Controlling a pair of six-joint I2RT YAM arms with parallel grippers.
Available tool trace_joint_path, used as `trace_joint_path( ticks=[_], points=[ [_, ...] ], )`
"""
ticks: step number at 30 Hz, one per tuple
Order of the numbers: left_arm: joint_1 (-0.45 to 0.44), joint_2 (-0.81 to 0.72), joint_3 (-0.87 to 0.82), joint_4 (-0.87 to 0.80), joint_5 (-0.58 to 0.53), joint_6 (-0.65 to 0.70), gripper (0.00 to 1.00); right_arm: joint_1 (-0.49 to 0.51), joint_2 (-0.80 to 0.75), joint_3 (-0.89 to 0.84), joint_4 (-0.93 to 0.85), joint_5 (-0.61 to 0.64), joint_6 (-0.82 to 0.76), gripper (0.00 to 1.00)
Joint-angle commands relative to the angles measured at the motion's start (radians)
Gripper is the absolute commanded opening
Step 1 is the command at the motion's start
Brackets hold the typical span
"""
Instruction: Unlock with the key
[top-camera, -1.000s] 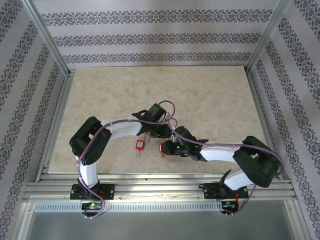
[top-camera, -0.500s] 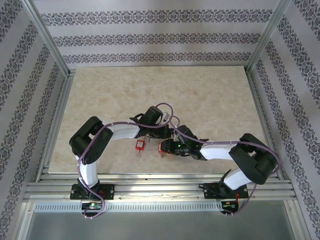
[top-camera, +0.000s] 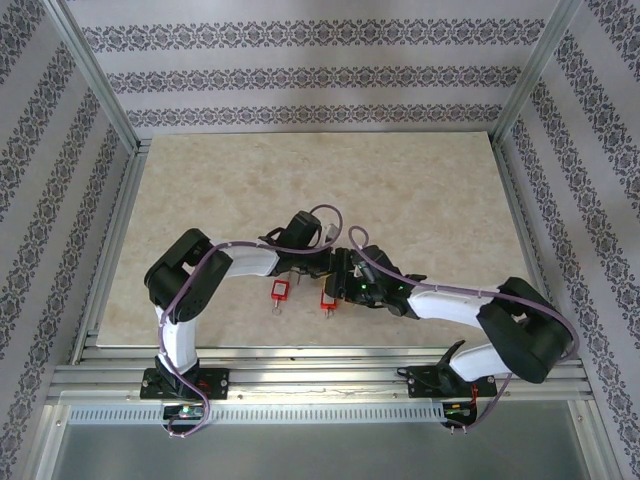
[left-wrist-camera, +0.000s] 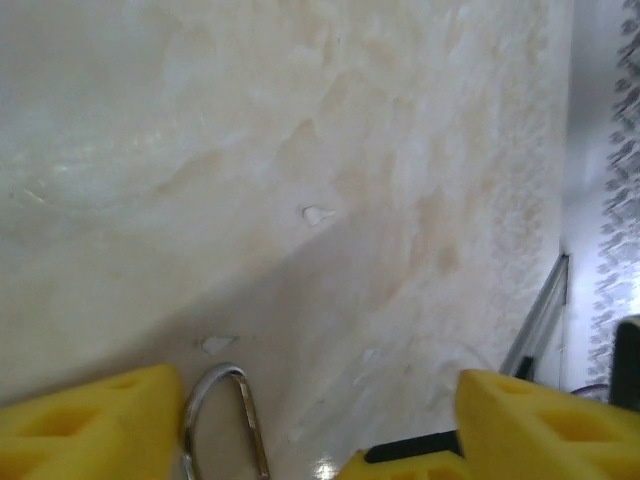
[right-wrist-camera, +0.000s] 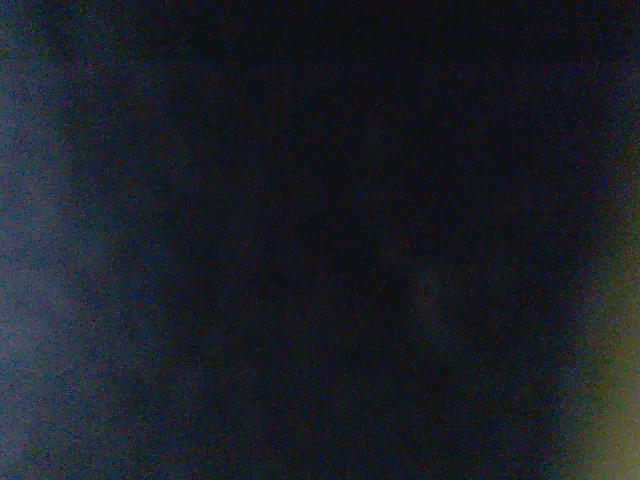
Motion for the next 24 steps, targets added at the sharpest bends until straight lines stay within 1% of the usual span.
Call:
trace_joint_path(
  ticks=[1, 5, 7, 10, 12, 15, 17, 19, 21, 23, 24],
  points=[
    [0.01, -0.001, -0.034, -0.068, -0.142, 0.121, 1.0, -0.02, 0.068, 0.0, -0.151, 0.07, 0.05, 0.53],
    [0.045, -0.062, 0.011, -0.134, -0.199, 0.116, 1.0, -0.02, 0.032, 0.016, -0.197, 0.082, 0.04, 0.59],
    [0.061, -0.103, 0.023, -0.165, -0.238, 0.109, 1.0, -0.018, -0.002, 0.022, -0.22, 0.091, 0.035, 0.66],
    [0.094, -0.165, 0.036, -0.208, -0.288, 0.1, 1.0, -0.017, -0.096, 0.034, -0.301, 0.14, 0.01, 0.77],
    [0.12, -0.23, 0.025, -0.217, -0.334, 0.105, 1.0, -0.02, -0.181, 0.057, -0.391, 0.2, -0.036, 0.84],
    [0.169, -0.36, -0.001, -0.194, -0.384, 0.129, 1.0, -0.037, -0.317, 0.101, -0.511, 0.303, -0.137, 0.92],
    [0.209, -0.448, -0.008, -0.184, -0.404, 0.171, 1.0, -0.082, -0.398, 0.114, -0.536, 0.341, -0.224, 0.97],
    [0.254, -0.531, -0.019, -0.211, -0.43, 0.231, 1.0, -0.149, -0.441, 0.126, -0.559, 0.387, -0.321, 0.98],
    [0.286, -0.634, -0.055, -0.257, -0.522, 0.317, 1.0, -0.22, -0.466, 0.123, -0.553, 0.463, -0.429, 0.98],
    [0.313, -0.758, -0.134, -0.294, -0.689, 0.412, 1.0, -0.29, -0.477, 0.119, -0.516, 0.563, -0.525, 0.98],
    [0.331, -0.805, -0.178, -0.298, -0.745, 0.437, 1.0, -0.318, -0.481, 0.11, -0.474, 0.58, -0.594, 0.98]
  ],
)
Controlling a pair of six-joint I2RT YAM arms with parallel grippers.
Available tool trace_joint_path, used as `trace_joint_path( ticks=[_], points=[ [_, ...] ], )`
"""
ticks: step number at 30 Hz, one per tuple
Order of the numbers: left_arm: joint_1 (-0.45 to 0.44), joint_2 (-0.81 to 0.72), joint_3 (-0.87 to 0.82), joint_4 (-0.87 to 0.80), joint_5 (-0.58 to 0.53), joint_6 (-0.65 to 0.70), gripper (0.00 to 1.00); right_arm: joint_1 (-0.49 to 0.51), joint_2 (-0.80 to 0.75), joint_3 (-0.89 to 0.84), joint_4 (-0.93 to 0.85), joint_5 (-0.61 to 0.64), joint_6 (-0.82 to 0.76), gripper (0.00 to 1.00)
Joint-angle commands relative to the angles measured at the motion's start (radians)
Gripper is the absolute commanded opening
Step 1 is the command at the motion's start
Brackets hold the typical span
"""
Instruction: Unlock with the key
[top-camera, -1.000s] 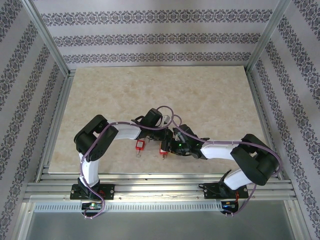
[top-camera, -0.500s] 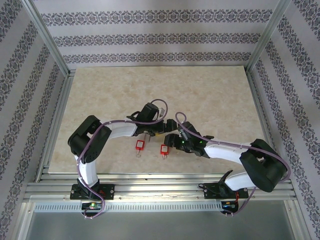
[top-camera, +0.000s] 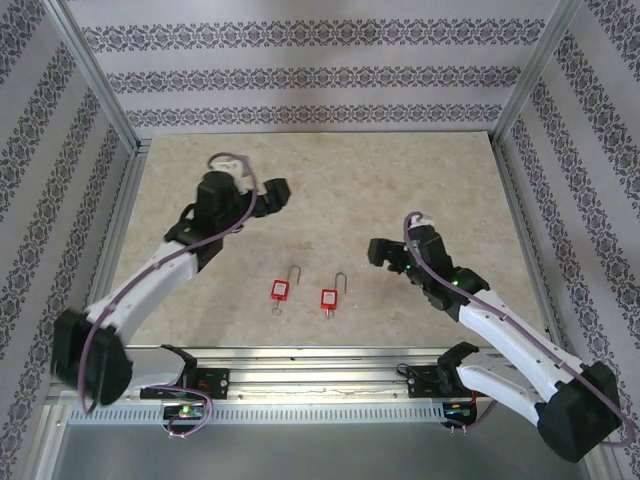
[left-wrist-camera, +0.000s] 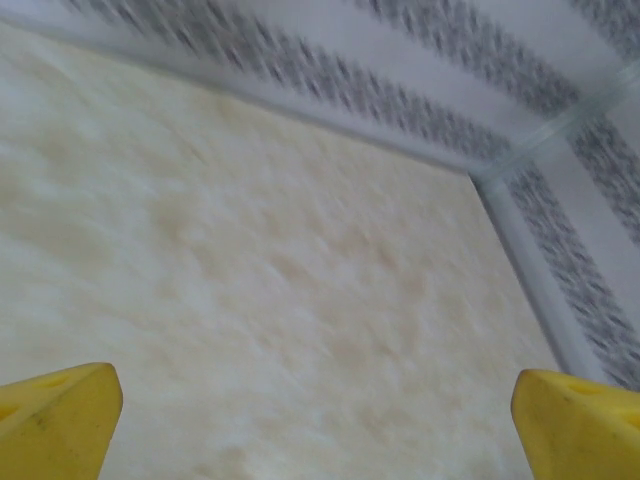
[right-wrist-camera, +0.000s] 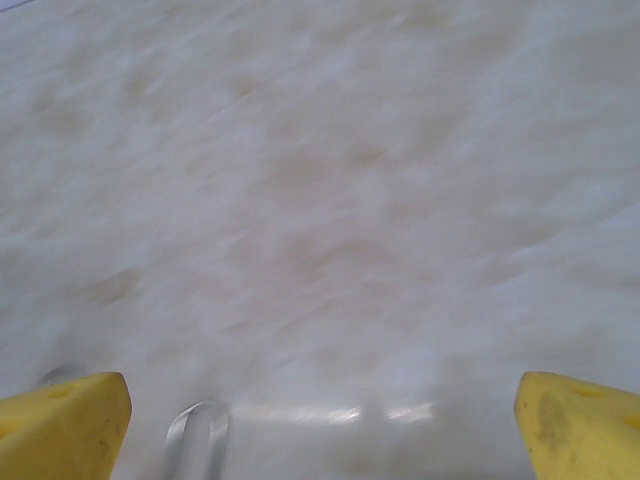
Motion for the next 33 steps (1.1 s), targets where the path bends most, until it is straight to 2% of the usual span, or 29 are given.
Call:
trace_joint_path(
  ticks=[1, 2, 5, 9, 11, 14, 16, 18, 20, 21, 22, 23, 24, 25, 26, 28, 30, 32, 33],
  points=[
    [0.061, -0.149, -0.159, -0.07, -0.253, 0.211, 1.0, -0.075, -0.012, -0.034, 0.081, 0.199, -0.301, 0.98],
    [0.085, -0.197, -0.227, -0.02, -0.291, 0.267, 1.0, -0.089, -0.016, -0.073, 0.174, 0.239, -0.379, 0.98],
    [0.168, -0.278, -0.39, 0.11, -0.35, 0.375, 1.0, -0.145, -0.004, -0.201, 0.497, 0.215, -0.526, 0.98],
    [0.272, -0.285, -0.539, 0.262, -0.365, 0.449, 1.0, -0.203, 0.089, -0.348, 0.865, 0.154, -0.561, 0.98],
    [0.296, -0.244, -0.632, 0.446, -0.34, 0.498, 0.99, -0.22, 0.209, -0.414, 1.114, 0.153, -0.572, 0.98],
    [0.314, -0.095, -0.734, 0.77, -0.298, 0.547, 1.0, -0.218, 0.387, -0.426, 1.358, 0.117, -0.662, 0.98],
    [0.335, 0.024, -0.747, 0.927, -0.246, 0.556, 0.99, -0.245, 0.479, -0.41, 1.438, 0.079, -0.672, 0.98],
    [0.353, 0.122, -0.754, 1.075, -0.192, 0.556, 1.0, -0.318, 0.584, -0.418, 1.555, 0.03, -0.584, 0.98],
    [0.381, 0.259, -0.73, 1.152, -0.108, 0.532, 1.0, -0.403, 0.651, -0.428, 1.637, -0.005, -0.499, 0.98],
    [0.383, 0.366, -0.729, 1.262, -0.056, 0.551, 1.0, -0.425, 0.661, -0.413, 1.631, -0.014, -0.474, 0.98],
    [0.383, 0.46, -0.722, 1.386, -0.03, 0.566, 0.99, -0.443, 0.629, -0.381, 1.519, -0.011, -0.448, 0.98],
    [0.397, 0.436, -0.709, 1.373, -0.018, 0.548, 0.99, -0.457, 0.595, -0.312, 1.332, 0.008, -0.431, 0.98],
    [0.421, 0.346, -0.665, 1.124, -0.024, 0.513, 0.99, -0.431, 0.588, -0.247, 1.222, 0.014, -0.464, 0.98],
    [0.425, 0.345, -0.596, 0.974, -0.08, 0.484, 0.99, -0.418, 0.596, -0.248, 1.247, -0.001, -0.48, 0.98],
    [0.409, 0.399, -0.555, 0.993, -0.059, 0.525, 1.0, -0.425, 0.617, -0.265, 1.317, -0.014, -0.477, 0.98],
    [0.399, 0.361, -0.53, 0.879, -0.041, 0.536, 0.99, -0.417, 0.605, -0.266, 1.315, 0.071, -0.457, 0.98],
    [0.401, 0.394, -0.552, 0.986, -0.041, 0.536, 0.99, -0.413, 0.612, -0.266, 1.314, 0.078, -0.461, 0.98],
    [0.403, 0.376, -0.54, 0.921, -0.039, 0.531, 0.99, -0.411, 0.613, -0.266, 1.311, 0.079, -0.464, 0.98],
    [0.403, 0.389, -0.548, 0.964, -0.038, 0.532, 0.99, -0.415, 0.614, -0.265, 1.308, 0.072, -0.459, 0.98]
  ],
)
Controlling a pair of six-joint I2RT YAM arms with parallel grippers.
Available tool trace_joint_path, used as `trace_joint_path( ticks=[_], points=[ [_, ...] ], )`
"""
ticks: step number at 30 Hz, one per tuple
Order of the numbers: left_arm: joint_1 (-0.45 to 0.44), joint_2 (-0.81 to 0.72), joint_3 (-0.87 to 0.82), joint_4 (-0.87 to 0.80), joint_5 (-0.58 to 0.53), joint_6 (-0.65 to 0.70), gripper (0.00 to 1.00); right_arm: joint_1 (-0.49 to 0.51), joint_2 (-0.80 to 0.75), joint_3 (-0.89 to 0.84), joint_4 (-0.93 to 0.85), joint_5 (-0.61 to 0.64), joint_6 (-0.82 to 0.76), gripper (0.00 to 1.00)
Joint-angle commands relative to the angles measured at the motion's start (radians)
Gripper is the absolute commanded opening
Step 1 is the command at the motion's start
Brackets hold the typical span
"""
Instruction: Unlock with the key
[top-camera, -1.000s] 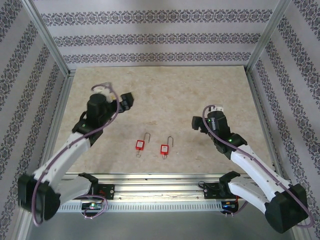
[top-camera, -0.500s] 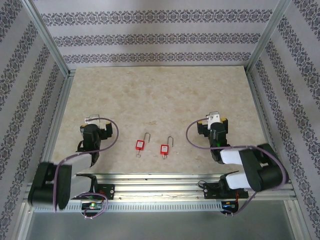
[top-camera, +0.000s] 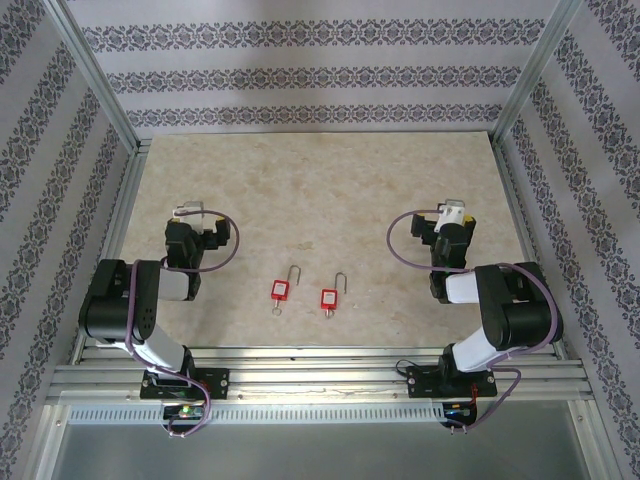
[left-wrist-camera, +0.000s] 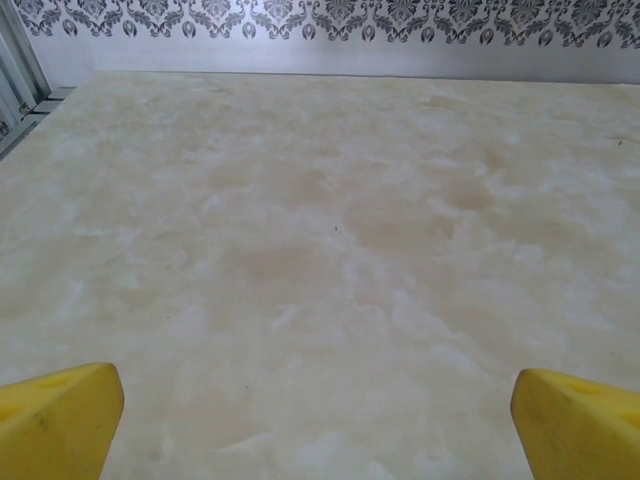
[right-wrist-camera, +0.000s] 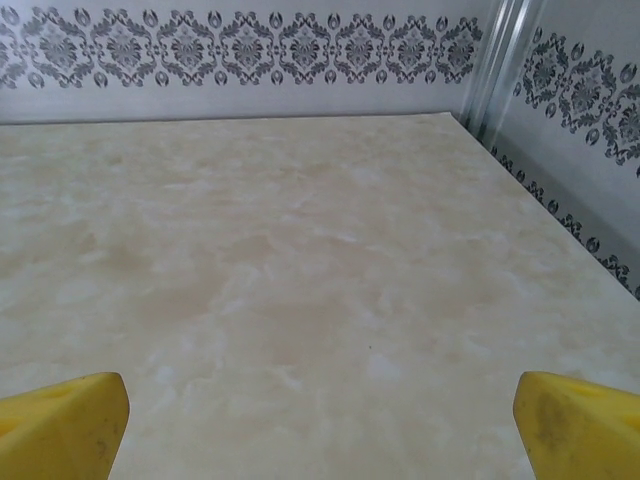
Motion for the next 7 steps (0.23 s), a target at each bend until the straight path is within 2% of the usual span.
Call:
trace_joint_path(
  ticks=[1, 7],
  points=[
    [0.002, 0.0, -0.014, -0.006, 0.025, 0.008, 0.99, -0.004, -0.003, -0.002, 0.001, 0.004, 0.034, 0.98],
    [0.002, -0.001, -0.017, -0.005, 0.026, 0.01, 0.99, -0.002, -0.005, -0.002, 0.014, 0.007, 0.029, 0.98]
  ],
)
